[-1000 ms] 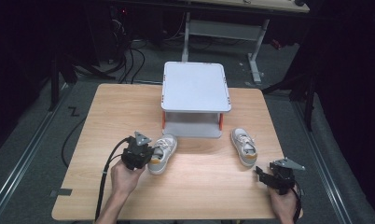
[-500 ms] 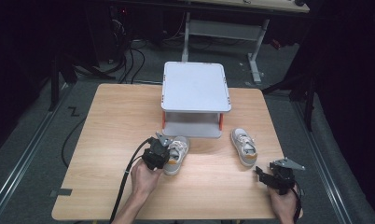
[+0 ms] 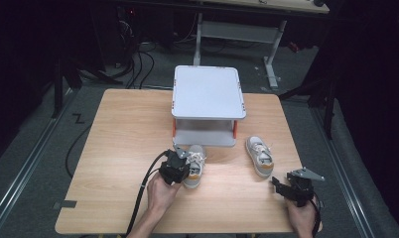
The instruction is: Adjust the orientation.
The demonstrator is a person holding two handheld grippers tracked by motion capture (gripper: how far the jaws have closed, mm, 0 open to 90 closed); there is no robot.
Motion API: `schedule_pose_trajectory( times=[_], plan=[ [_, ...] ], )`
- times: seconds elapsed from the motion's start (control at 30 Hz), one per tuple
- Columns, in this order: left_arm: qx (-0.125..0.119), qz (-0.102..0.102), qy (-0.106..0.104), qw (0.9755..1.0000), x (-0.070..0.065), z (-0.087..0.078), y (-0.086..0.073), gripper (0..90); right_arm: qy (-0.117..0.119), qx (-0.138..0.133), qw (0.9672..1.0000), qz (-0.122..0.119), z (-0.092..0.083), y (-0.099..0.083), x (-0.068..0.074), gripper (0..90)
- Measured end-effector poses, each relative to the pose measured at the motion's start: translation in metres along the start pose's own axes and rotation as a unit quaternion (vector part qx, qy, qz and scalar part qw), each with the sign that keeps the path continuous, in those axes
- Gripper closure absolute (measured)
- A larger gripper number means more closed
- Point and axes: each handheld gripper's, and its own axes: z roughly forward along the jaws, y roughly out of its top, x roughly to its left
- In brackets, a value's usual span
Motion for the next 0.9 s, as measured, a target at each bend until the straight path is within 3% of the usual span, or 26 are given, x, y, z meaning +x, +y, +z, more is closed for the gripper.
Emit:
schedule_pose_trajectory(
  times=[0.17,0.3,0.33,0.43,0.7,0.9],
  plan=[
    [-0.008,-0.006,-0.015,0.9998,0.003,0.0,0.0,67.9,-0.001,0.0,1.0,0.0,0.0,0.0,0.0,35.0],
    [-0.013,-0.004,-0.024,0.9996,0.004,-0.001,0.0,50.1,-0.001,0.0,1.0,0.0,0.0,0.0,0.0,35.0],
    [-0.024,-0.009,-0.034,0.9991,0.006,-0.003,0.0,46.4,-0.001,0.0,1.0,0.0,0.0,0.0,0.0,35.0],
    [-0.031,-0.01,-0.043,0.9986,0.009,-0.005,0.001,40.1,0.0,0.0,1.0,0.001,0.0,0.0,0.0,35.0],
    [-0.069,-0.023,-0.058,0.9956,0.024,-0.016,-0.004,35.1,-0.001,0.0,1.0,0.0,0.001,0.0,0.0,35.0],
    [-0.084,-0.027,-0.059,0.9944,0.037,-0.024,-0.008,34.8,0.002,0.001,1.0,-0.002,0.001,0.001,0.0,33.8]
  ],
)
